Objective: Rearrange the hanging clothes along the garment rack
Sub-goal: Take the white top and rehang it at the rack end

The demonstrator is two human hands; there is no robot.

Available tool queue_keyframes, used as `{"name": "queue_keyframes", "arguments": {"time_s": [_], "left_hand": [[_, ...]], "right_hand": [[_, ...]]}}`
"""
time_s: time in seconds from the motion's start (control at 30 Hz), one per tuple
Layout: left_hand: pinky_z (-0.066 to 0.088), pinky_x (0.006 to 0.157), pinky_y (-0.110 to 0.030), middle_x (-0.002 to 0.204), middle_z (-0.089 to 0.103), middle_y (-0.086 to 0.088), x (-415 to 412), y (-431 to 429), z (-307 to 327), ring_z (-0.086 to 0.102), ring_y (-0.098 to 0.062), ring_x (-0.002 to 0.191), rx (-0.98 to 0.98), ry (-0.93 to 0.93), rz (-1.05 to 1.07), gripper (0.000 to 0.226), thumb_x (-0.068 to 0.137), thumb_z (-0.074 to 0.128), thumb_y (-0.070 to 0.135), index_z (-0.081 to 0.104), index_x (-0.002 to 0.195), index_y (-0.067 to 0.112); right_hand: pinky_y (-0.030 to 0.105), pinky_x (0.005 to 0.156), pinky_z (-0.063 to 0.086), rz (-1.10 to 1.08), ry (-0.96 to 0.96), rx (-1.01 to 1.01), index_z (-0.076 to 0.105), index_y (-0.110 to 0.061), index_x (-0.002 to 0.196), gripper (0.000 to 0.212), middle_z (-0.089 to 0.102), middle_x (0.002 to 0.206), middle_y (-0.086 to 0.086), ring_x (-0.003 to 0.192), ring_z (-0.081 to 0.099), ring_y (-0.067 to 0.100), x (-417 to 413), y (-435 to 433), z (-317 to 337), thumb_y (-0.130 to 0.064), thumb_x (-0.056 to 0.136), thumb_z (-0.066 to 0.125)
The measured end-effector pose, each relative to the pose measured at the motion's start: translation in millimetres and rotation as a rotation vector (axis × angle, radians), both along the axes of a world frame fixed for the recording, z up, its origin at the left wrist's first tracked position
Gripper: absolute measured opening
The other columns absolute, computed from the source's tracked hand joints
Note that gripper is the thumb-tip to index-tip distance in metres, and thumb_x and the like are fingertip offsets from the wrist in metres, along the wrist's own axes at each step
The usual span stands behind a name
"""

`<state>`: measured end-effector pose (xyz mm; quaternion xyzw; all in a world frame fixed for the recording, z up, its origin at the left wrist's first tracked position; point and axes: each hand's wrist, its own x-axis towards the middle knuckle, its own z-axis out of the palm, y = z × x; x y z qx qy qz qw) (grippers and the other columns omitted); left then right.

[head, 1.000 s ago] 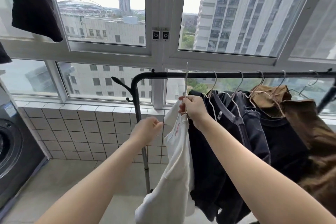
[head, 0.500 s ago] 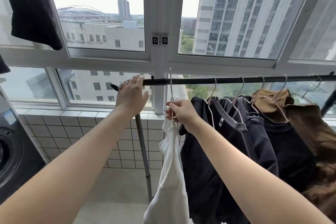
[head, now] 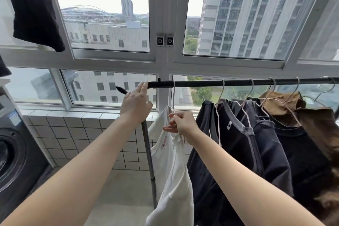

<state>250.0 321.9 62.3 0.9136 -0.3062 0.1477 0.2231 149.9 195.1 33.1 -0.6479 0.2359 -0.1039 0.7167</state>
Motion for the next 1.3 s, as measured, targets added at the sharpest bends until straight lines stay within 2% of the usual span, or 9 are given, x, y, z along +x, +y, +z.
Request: {"name": "queue_keyframes", "arguments": {"time_s": [0.33,0.43,0.5,0.67,0.8,0.97,1.1,1.2,1.3], "left_hand": [[0.020,0.115,-0.043,0.158,0.019,-0.008,0,-2,-6,0.022,-0.026,0.144,-0.014,-0.017,0.008,0.072,0.089,0.054,0.022,0.016,0.149,0.012],[0.036,0.106,-0.048,0.145,0.030,-0.012,-11,-7,-10,0.036,-0.031,0.130,-0.161,-0.117,-0.030,0.060,0.082,0.058,0.014,0.031,0.136,0.006],[0.047,0.094,-0.047,0.128,0.039,-0.014,-23,-14,-16,0.046,-0.031,0.115,-0.291,-0.150,-0.094,0.047,0.080,0.055,0.013,0.038,0.122,0.003],[0.035,0.105,-0.032,0.146,0.032,-0.010,-66,-47,-41,0.037,-0.025,0.134,-0.241,0.169,-0.168,0.064,0.089,0.057,0.024,0.022,0.141,0.008],[0.036,0.106,-0.037,0.156,0.014,-0.006,-81,-62,-63,0.026,-0.025,0.140,-0.214,0.376,-0.118,0.087,0.085,0.063,0.027,0.004,0.148,0.017],[0.046,0.097,-0.044,0.157,0.020,-0.005,-83,-55,-76,0.042,-0.029,0.131,-0.261,0.474,-0.102,0.078,0.089,0.044,0.003,0.002,0.151,0.023],[0.048,0.091,-0.044,0.158,0.017,-0.005,-87,-60,-80,0.050,-0.030,0.122,-0.249,0.486,-0.088,0.073,0.092,0.033,0.003,-0.004,0.150,0.026],[0.046,0.071,-0.034,0.157,0.021,-0.009,-88,-58,-84,0.059,-0.027,0.094,-0.231,0.506,-0.104,0.078,0.091,0.033,0.001,-0.011,0.149,0.030],[0.040,0.076,-0.030,0.155,0.027,-0.009,-94,-59,-82,0.057,-0.026,0.105,-0.218,0.511,-0.126,0.083,0.090,0.035,0.000,-0.014,0.148,0.031]], "right_hand": [[0.032,0.072,0.059,0.116,0.098,-0.271,0.048,0.009,0.128,0.034,0.061,0.080,0.013,0.068,0.065,0.021,-1,-6,-3,0.005,0.094,0.043],[0.044,0.091,0.054,0.079,0.096,-0.512,0.061,0.007,0.114,0.029,0.067,0.092,0.012,0.087,0.065,0.025,-9,-17,-7,-0.003,0.091,0.047],[0.034,0.093,0.050,0.019,0.054,-0.672,0.061,0.000,0.118,0.031,0.066,0.109,0.009,0.099,0.063,0.023,-17,-29,-7,-0.009,0.091,0.049],[0.023,0.088,0.041,-0.458,-0.164,-0.867,0.055,-0.005,0.119,0.033,0.053,0.107,0.003,0.103,0.052,0.019,-44,-72,-10,-0.002,0.086,0.056],[0.033,0.097,0.038,-0.438,0.120,-0.797,0.039,-0.006,0.133,0.059,0.044,0.117,0.010,0.113,0.043,0.025,-53,-96,-28,-0.011,0.080,0.064],[0.026,0.059,0.050,-0.118,0.143,-0.527,0.023,-0.011,0.148,0.058,0.067,0.091,0.013,0.062,0.059,0.015,-52,-79,-40,-0.003,0.093,0.039],[0.024,0.048,0.049,-0.048,0.091,-0.454,0.021,-0.011,0.149,0.054,0.063,0.086,0.014,0.053,0.059,0.017,-44,-77,-37,-0.002,0.097,0.034],[0.024,0.048,0.052,0.034,0.110,-0.466,0.021,-0.011,0.150,0.053,0.062,0.083,0.013,0.049,0.062,0.019,-39,-66,-35,-0.003,0.098,0.032],[0.024,0.046,0.054,0.095,0.120,-0.442,0.021,-0.010,0.149,0.053,0.059,0.082,0.013,0.048,0.064,0.021,-37,-63,-31,-0.002,0.097,0.029]]}}
